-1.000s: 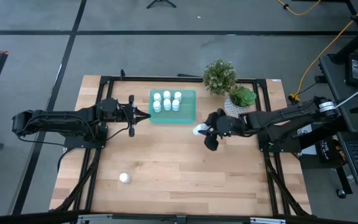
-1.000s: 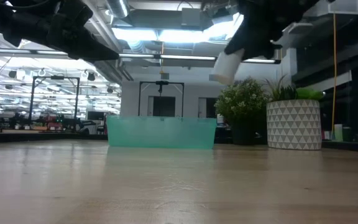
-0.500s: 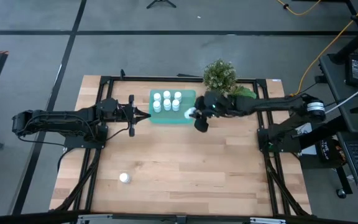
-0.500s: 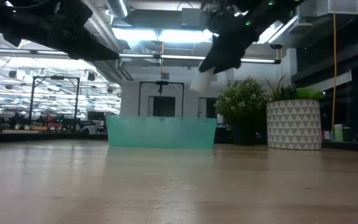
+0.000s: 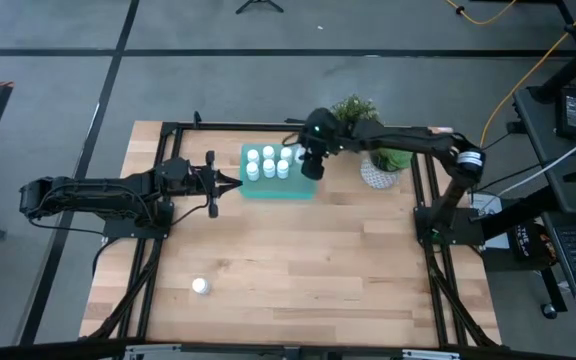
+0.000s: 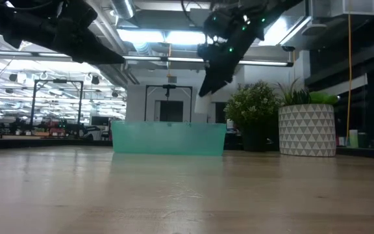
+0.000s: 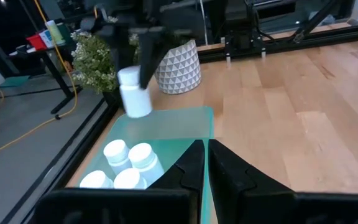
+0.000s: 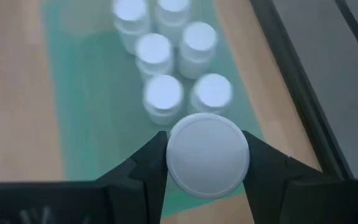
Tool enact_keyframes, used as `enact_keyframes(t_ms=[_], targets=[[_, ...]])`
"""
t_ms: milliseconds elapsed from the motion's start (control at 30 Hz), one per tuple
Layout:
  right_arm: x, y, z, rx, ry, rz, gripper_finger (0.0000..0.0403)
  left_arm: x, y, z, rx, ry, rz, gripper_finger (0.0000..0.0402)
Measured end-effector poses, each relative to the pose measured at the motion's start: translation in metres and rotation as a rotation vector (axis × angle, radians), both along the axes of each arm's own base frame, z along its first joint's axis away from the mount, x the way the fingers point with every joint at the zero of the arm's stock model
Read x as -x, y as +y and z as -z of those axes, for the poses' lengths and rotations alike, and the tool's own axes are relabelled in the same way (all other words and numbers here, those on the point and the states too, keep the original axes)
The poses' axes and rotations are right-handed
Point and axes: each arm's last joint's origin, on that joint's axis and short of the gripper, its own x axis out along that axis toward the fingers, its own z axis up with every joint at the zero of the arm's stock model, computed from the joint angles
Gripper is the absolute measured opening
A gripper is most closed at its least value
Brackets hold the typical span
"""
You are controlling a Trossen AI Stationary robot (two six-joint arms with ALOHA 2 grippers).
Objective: Pick and place pill bottles into a basket
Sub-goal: Put the white pill bottle into the green bin
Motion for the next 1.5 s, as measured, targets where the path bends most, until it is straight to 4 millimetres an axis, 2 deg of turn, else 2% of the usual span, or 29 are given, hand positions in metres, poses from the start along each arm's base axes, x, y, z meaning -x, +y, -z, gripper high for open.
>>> enact_keyframes(t_ms=[167, 400, 700, 967, 1500], targets=[[0.001, -0.017, 0.008, -0.012, 0.028, 0.04, 0.016, 0.0, 0.0, 0.0, 0.0, 0.0, 0.0, 0.0013], [-0.005, -0.021, 0.015, -0.009, 0.007, 0.049, 0.016, 0.0, 0.0, 0.0, 0.0, 0.0, 0.0, 0.0013], [-0.016, -0.028, 0.047, -0.038, 0.065, 0.057, 0.016, 0.0, 0.0, 0.0, 0.0, 0.0, 0.0, 0.0008], [-0.017, -0.038, 0.069, -0.065, 0.117, 0.08, 0.016, 0.0, 0.0, 0.0, 0.0, 0.0, 0.0, 0.0013], [-0.017, -0.037, 0.07, -0.067, 0.12, 0.079, 0.016, 0.0, 0.0, 0.0, 0.0, 0.0, 0.0, 0.0012]])
